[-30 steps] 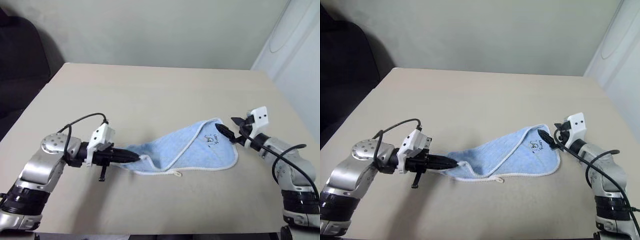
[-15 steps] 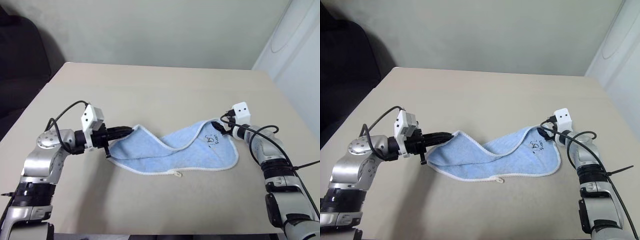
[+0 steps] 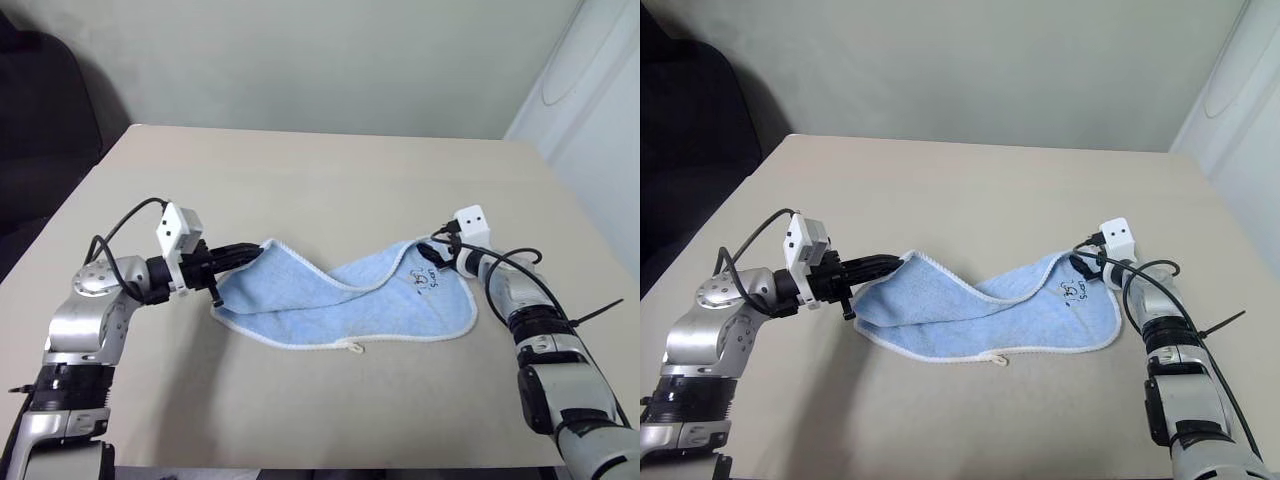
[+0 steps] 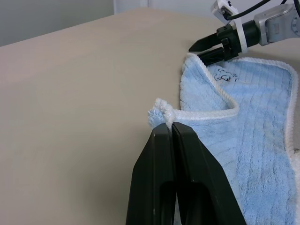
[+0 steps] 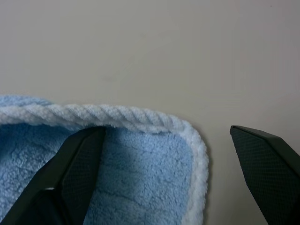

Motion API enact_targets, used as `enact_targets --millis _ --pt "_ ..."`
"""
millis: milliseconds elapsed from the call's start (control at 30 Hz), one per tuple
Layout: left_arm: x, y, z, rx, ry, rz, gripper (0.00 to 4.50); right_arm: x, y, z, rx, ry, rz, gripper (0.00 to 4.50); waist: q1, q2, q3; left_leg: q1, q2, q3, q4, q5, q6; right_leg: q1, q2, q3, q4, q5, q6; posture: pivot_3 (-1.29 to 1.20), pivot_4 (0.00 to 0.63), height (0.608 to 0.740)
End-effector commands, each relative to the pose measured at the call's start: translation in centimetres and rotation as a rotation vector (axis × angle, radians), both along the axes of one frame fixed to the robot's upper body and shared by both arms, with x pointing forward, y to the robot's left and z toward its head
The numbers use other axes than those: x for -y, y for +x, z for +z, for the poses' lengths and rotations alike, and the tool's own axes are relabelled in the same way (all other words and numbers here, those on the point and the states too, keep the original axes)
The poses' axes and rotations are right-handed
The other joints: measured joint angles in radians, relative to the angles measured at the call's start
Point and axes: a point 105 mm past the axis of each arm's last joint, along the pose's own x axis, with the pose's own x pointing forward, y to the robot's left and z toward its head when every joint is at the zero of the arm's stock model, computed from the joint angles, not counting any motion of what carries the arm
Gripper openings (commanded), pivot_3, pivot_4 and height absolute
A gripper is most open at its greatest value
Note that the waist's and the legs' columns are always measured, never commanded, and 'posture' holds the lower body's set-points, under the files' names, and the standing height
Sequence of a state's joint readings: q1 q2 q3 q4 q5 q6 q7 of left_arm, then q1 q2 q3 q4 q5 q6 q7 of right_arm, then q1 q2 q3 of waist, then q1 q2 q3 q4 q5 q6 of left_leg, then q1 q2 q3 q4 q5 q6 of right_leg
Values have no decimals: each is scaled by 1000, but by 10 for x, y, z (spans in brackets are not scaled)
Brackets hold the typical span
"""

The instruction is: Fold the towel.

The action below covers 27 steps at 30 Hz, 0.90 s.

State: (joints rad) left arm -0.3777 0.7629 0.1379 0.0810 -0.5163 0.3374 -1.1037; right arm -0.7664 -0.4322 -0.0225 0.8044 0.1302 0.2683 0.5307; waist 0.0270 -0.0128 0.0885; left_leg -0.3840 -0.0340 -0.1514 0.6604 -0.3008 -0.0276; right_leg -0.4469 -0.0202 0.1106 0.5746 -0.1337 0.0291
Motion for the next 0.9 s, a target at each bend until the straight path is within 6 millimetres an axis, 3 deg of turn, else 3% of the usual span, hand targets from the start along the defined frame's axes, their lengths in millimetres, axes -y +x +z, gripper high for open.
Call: enact_targets --millis 33,400,667,767,900 --pt "-1 2 13 53 -8 10 0 6 5 13 46 2 -26 3941 0 0 0 0 0 0 0 0 0 0 0 0 0 0 0 0 150 740" --pt "-3 4 11 59 -24 29 0 11 -2 14 61 13 -33 174 0 0 0 0 0 0 0 0 0 0 0 0 0 0 0 0 150 740" --pt "-11 3 13 81 -40 81 0 27 -17 37 154 -17 -59 47 2 -1 0 0 0 0 0 0 0 0 0 0 0 0 0 0 150 740" --pt "-27 9 26 116 -106 185 0 48 -33 64 226 -12 -99 47 3 -2 2 -1 0 0 0 0 0 0 0 0 0 0 0 0 150 740" --pt "-34 19 35 164 -134 273 0 55 -51 85 282 -20 -95 47 3 -2 2 0 0 2 2 0 0 2 0 0 -1 0 0 0 150 740"
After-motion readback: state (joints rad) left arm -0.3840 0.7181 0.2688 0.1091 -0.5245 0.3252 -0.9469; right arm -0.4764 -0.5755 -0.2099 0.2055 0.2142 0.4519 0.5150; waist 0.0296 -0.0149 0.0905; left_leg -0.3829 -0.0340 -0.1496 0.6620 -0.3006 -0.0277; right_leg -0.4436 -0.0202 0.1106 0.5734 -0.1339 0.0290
